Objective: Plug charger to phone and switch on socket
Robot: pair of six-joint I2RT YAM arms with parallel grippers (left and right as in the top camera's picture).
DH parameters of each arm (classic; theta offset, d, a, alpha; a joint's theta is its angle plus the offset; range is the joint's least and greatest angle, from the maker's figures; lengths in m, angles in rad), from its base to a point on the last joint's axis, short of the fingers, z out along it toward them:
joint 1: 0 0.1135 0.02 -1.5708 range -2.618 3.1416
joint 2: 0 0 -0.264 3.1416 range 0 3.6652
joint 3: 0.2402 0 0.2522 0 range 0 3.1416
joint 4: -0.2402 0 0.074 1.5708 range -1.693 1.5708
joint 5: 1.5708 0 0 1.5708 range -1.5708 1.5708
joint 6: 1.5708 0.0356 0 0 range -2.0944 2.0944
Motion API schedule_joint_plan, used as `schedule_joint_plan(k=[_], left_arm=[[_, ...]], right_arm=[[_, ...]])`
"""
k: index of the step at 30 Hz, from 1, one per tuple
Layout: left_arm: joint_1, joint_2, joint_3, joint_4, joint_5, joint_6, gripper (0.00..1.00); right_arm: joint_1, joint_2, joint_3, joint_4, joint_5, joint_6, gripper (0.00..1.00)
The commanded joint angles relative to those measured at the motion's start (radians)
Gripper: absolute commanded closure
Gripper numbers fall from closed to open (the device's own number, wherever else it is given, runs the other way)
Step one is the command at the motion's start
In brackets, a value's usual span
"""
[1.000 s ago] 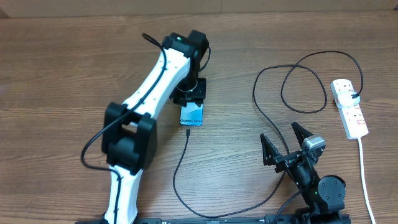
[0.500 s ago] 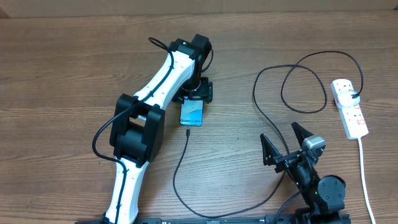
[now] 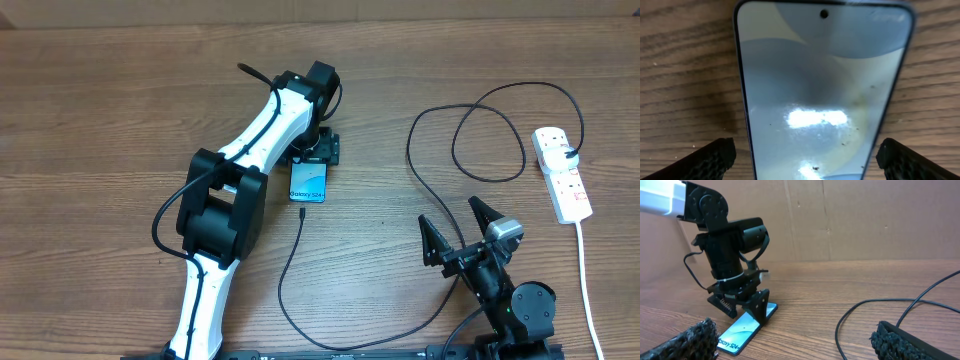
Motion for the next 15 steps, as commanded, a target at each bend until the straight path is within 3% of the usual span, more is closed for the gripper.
schedule_joint_plan(k=[1,15], left_arm=[[-0.005,0.01,-0.029,0.006,-0.019,-0.01,0.11],[-0.005,0.01,-0.039,-0.012,-0.022,-0.019,0.16]], right_arm=[[0.004,-0.01,-0.011,0.006,0.0,0.002,0.0],[0.004,-0.01,-0.011,0.006,0.0,0.002,0.0]])
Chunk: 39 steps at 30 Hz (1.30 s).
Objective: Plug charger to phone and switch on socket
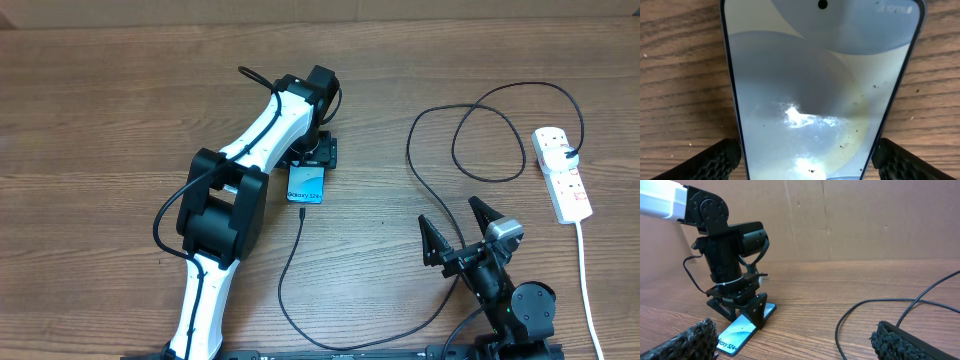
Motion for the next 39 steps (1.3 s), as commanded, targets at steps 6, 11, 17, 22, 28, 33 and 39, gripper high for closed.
schedule_joint_plan(k=[6,11,17,22,28,33,39], left_arm=[[-0.005,0.01,-0.017,-0.051,-0.037,-0.078,0.06],[-0.001,0.01,-0.017,-0.074,-0.102,-0.078,0.03],[0.026,0.01,-0.017,-0.094,-0.097,-0.095,0.01],[0.052,0.01,-0.017,-0.097,-0.087,-0.091,0.0],[0.065,0.01,-0.017,-0.098,-0.088,-0.035,0.0],[0.078,0.01,-0.017,-0.102,-0.077,-0.025,0.01],[0.11,0.01,-0.017,-0.1,-0.008,-0.021,0.0]], right_arm=[[0.004,-0.01,-0.011,0.006,0.0,0.002,0.0],[0.004,-0.01,-0.011,0.006,0.0,0.002,0.0],[0.004,-0.01,-0.011,0.006,0.0,0.002,0.0],[0.004,-0.01,-0.011,0.006,0.0,0.002,0.0],[0.004,-0.01,-0.011,0.006,0.0,0.002,0.0],[0.004,-0.01,-0.011,0.006,0.0,0.002,0.0],[0.004,-0.01,-0.011,0.006,0.0,0.002,0.0]])
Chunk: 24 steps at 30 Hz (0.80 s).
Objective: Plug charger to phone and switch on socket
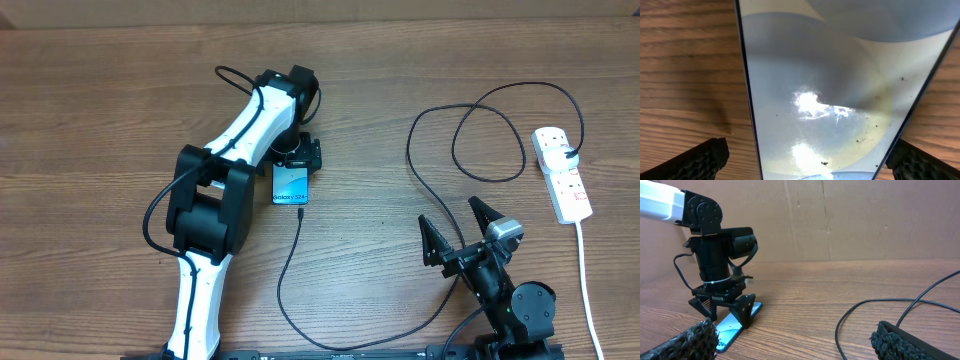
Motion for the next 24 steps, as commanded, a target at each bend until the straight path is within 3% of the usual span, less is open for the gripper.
schedule_joint_plan(k=[1,7,24], left_arm=[[0.031,0.01,-0.008,0.002,0.028,0.039,0.01],[0.031,0.01,-0.008,0.007,0.047,0.091,0.0],[0.028,0.01,-0.119,0.097,0.058,0.029,0.0]], right_arm=[[0.004,-0.01,-0.011,0.006,0.0,0.002,0.0],[0.004,-0.01,-0.011,0.006,0.0,0.002,0.0],[0.004,-0.01,-0.011,0.006,0.0,0.002,0.0]])
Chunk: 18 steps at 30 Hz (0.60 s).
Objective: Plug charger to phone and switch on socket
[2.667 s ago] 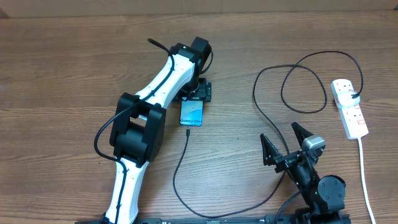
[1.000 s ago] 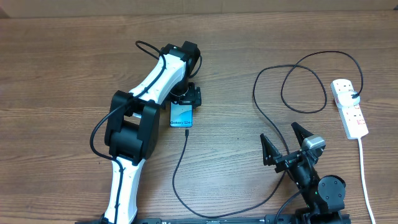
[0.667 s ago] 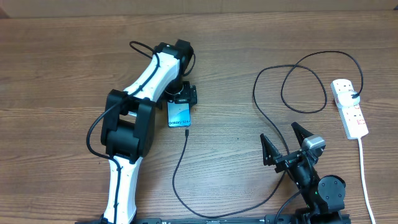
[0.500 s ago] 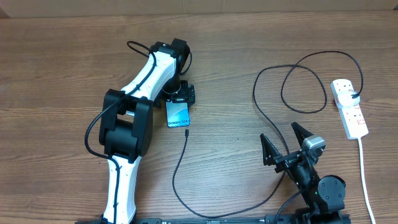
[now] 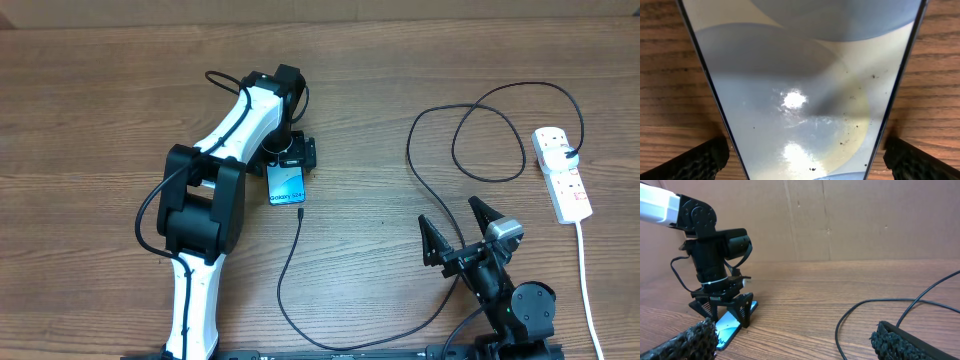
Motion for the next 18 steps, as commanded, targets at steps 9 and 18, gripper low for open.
schedule_joint_plan(k=[9,18], left_arm=[[-0.003,0.032,-0.061,0.059,0.005,-0.018,0.0],[-0.002,0.032,-0.061,0.08,0.022,-0.105,0.06]], right_arm=[[0.003,-0.01,-0.01,0.006,0.0,0.002,0.0],[0.004,-0.01,-0.01,0.006,0.0,0.002,0.0]])
